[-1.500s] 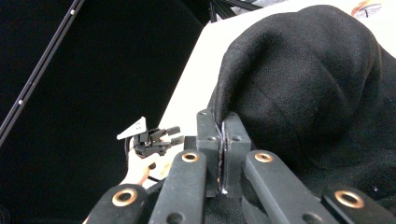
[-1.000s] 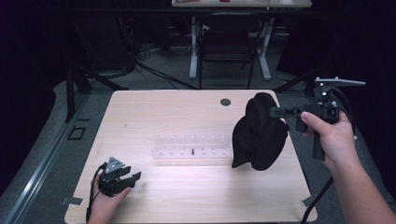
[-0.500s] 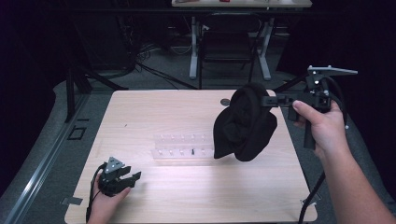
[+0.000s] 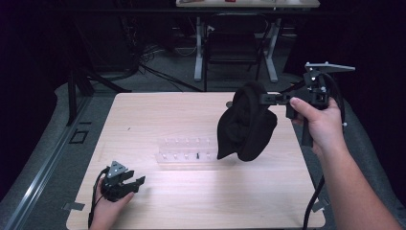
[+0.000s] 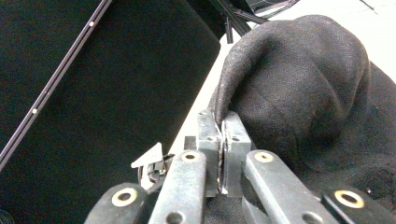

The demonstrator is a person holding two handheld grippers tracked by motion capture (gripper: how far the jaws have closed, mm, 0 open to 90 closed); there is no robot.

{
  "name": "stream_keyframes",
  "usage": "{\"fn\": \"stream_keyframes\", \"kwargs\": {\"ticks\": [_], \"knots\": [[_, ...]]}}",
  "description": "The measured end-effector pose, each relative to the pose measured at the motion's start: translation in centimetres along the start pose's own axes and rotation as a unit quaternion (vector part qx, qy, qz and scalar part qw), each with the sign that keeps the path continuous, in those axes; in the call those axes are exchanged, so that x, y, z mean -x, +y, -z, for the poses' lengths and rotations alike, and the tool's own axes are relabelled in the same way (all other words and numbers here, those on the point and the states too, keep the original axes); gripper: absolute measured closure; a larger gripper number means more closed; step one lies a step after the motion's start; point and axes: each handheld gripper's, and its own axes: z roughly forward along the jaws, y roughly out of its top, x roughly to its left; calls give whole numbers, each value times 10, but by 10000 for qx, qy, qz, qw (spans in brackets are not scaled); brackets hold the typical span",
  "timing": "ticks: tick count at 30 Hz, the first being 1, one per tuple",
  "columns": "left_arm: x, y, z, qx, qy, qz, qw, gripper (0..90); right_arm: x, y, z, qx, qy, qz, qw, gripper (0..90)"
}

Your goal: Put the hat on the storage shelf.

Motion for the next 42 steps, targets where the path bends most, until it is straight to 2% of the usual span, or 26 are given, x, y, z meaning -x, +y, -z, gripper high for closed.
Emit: {"fn": "stream_keyframes", "kwargs": {"ticks": [26, 42], "knots": [[1, 1, -1, 3, -29, -41, 10000, 454, -7, 5, -57, -258, 51, 28, 9996, 883], [2, 1, -2, 0, -54, -27, 10000, 455, -6, 11, -79, -285, -5, -6, 9996, 883]]}}
